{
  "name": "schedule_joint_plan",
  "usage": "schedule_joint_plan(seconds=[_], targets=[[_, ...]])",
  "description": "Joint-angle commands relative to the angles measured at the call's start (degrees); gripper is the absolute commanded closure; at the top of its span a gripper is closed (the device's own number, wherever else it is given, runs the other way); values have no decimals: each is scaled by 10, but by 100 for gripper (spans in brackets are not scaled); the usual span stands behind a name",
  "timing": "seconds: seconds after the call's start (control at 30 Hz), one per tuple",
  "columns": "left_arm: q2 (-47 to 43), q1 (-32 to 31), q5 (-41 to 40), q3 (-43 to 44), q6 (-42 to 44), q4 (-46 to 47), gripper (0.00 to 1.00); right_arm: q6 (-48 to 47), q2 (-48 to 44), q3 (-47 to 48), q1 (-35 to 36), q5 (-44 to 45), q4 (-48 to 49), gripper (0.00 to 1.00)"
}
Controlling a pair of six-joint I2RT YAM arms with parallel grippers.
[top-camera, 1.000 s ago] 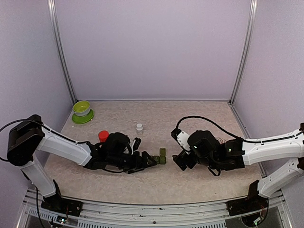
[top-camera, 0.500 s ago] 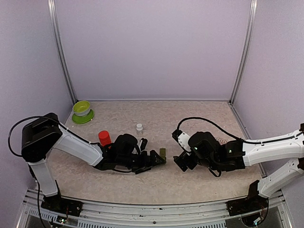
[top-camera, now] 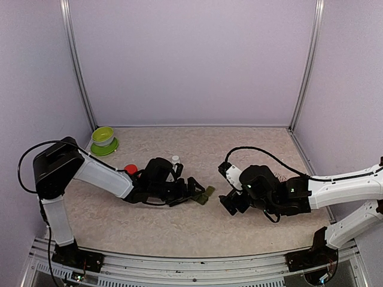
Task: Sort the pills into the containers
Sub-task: Adjust the pill container at the center of the board, then pick up the pill bottle from the center of the board.
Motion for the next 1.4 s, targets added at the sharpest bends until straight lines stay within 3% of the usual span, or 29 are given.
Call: schedule_joint_plan(seconds=[0.0,0.2,0.4,0.67,0.87,1.13,1.37], targets=[[11,13,-6,9,28,-35,1,3,6,-1,-3,4,7,0],[-66,23,-53,7,61,-76,1,-3,-4,-5,-4,6,8,0],[-115,50,-132,85,136,-184,1,-8,-9,-3,-4,19,11,0],[-48,74,-277,202,219,-299,1,-1,-6,-3,-3,21,6,0],[25,77,-352,267,260,-331,1,4,-19,-7,-3,18,1,0],[97,85,-373,310,288,-336,13,6,-24,-13,-3,13,5,0],[128,95,-344,330,305,-317,24,11,6,-7,-2,9,6,0]])
